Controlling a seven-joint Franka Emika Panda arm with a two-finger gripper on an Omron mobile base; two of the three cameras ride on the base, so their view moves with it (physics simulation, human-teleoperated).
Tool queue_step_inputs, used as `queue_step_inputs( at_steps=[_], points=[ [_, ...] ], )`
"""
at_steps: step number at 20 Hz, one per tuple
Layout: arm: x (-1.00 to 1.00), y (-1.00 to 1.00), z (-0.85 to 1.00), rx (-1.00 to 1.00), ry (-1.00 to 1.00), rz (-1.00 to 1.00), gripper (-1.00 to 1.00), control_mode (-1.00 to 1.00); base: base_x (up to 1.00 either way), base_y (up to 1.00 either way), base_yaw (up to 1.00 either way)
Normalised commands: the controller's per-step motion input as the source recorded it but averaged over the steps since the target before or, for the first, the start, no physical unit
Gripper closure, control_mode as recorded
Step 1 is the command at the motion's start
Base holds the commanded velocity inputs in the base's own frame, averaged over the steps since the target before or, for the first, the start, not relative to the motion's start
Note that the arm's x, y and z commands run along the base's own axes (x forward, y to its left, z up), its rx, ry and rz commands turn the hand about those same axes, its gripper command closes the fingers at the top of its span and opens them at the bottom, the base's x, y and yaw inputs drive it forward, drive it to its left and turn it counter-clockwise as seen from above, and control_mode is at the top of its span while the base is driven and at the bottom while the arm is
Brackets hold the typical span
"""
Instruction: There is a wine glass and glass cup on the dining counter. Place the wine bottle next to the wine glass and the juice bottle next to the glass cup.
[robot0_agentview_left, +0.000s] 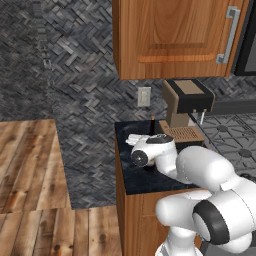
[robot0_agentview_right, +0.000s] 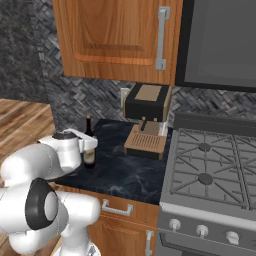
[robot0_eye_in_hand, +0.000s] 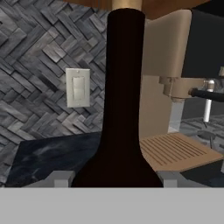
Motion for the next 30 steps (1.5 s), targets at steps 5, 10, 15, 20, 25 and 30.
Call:
queue_step_inputs(
  at_steps=[5, 10, 15, 20, 25, 30],
  points=[
    [-0.27, 0.33, 0.34, 0.0, 0.0, 0.0, 1.0, -1.0, 0.0, 0.0, 0.0],
    [-0.25, 0.3, 0.39, 0.0, 0.0, 0.0, 1.0, -1.0, 0.0, 0.0, 0.0],
    [-0.28, 0.26, 0.35, 0.0, 0.02, -0.03, 1.0, -1.0, 0.0, 0.0, 0.0],
    [-0.38, 0.19, 0.35, 0.0, 0.0, -0.03, 1.0, -1.0, 0.0, 0.0, 0.0],
    [-0.39, 0.17, 0.33, -0.02, 0.0, -0.01, 1.0, -1.0, 0.0, 0.0, 0.0],
    [-0.34, 0.15, 0.25, -0.06, 0.0, -0.04, 1.0, -1.0, 0.0, 0.0, 0.0]
  ],
)
